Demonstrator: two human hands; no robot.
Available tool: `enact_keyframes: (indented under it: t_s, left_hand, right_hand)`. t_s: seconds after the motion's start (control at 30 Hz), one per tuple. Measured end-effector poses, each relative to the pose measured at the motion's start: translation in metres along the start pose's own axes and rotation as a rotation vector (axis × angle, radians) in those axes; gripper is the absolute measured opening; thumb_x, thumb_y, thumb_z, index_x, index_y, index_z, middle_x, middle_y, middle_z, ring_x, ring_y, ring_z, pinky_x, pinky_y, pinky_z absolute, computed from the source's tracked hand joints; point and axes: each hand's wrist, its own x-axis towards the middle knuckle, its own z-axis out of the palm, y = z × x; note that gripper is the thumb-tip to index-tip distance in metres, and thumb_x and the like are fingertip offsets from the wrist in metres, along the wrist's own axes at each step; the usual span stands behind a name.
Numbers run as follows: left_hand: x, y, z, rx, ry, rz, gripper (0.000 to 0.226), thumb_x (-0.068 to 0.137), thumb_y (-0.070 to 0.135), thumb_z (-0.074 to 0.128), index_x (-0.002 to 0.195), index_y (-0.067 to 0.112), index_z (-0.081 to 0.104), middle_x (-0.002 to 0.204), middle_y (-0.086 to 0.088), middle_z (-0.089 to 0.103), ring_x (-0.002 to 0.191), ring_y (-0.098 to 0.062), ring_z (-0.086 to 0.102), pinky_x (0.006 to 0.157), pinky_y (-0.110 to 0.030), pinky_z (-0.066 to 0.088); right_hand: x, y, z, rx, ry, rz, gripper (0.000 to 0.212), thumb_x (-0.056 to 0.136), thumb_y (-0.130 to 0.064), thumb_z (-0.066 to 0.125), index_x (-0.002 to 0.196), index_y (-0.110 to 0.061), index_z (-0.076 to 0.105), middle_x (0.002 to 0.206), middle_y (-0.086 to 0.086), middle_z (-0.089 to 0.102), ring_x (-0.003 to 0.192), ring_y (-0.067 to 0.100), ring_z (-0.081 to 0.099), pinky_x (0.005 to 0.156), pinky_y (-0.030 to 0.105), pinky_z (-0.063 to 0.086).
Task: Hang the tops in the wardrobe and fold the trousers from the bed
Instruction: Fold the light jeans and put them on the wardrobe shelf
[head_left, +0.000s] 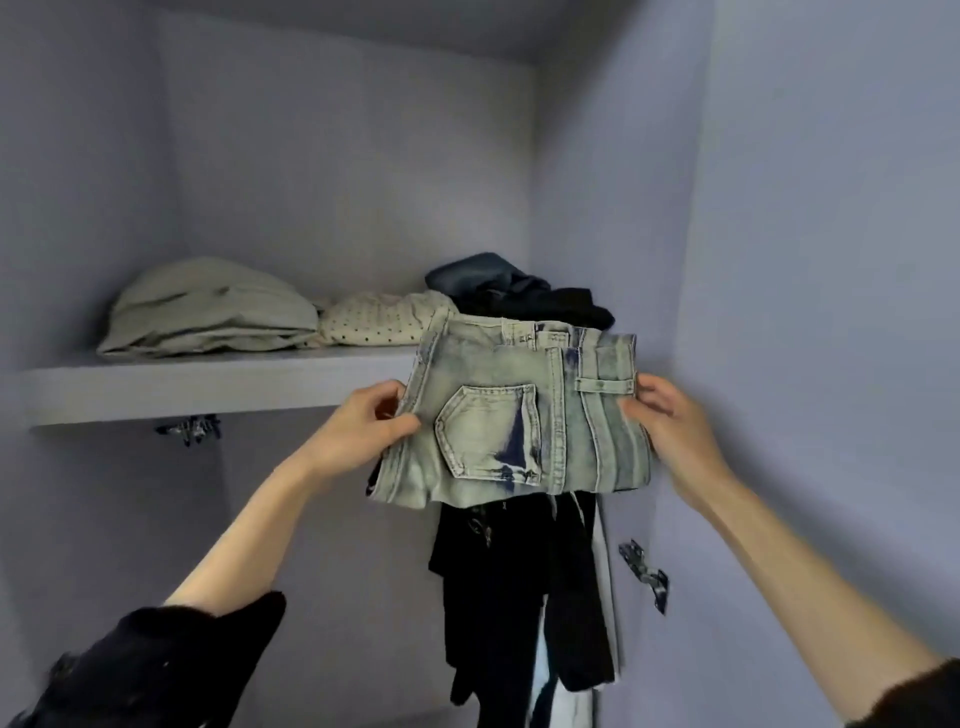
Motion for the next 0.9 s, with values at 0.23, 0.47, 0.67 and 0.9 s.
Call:
enact_keyframes:
  t_s: [0.23,0.47,0.67,0.9]
  left_hand:
    - [0.127,0.026,-0.057,0.021,0.125,0.023,0.018,0.087,0.007,0.059,0.1,-0.005,0.056,0.086,-0.01,0.059,0.074,-0.016,0.056,0.068,-0.026,0.048]
    - [0.278,0.026,-0.079,0.011,0.181,-0.094,0.002,0.085,0.01,0.062,0.086,0.012,0.063,0.08,-0.003,0.066,0.066,-0.009,0.064,0.057,-0.02,0.051]
    - [0.401,0.014,-0.071,0.074,0.31,-0.154,0.005,0.086,0.011,0.063,0.081,0.012,0.06,0.073,-0.005,0.058,0.059,-0.013,0.052,0.052,-0.021,0.047]
    - [0.461,-0.026,-0.044,0.707,0.076,-0.194,0.056,0.099,0.039,0.039,0.146,0.01,0.028,0.15,-0.008,0.033,0.132,-0.024,0.04,0.102,-0.029,0.037]
  right_hand:
    - [0.155,-0.043,0.036,0.164,-0.018,-0.098,0.024,0.087,0.0,0.056,0.098,-0.02,0.064,0.092,-0.003,0.068,0.079,0.006,0.064,0.074,0.021,0.051]
    - [0.325,-0.053,0.071,0.228,-0.064,-0.107,0.025,0.084,0.003,0.059,0.101,-0.015,0.065,0.081,-0.002,0.068,0.057,0.0,0.065,0.052,0.015,0.052]
    - [0.458,-0.053,0.095,0.085,-0.043,-0.083,0.034,0.085,0.006,0.058,0.118,0.0,0.062,0.11,0.015,0.065,0.062,0.011,0.06,0.062,0.02,0.052]
    - [0.507,-0.015,0.124,-0.626,-0.158,-0.084,0.039,0.095,-0.02,0.051,0.13,-0.003,0.053,0.137,0.013,0.051,0.121,0.025,0.051,0.096,0.028,0.04]
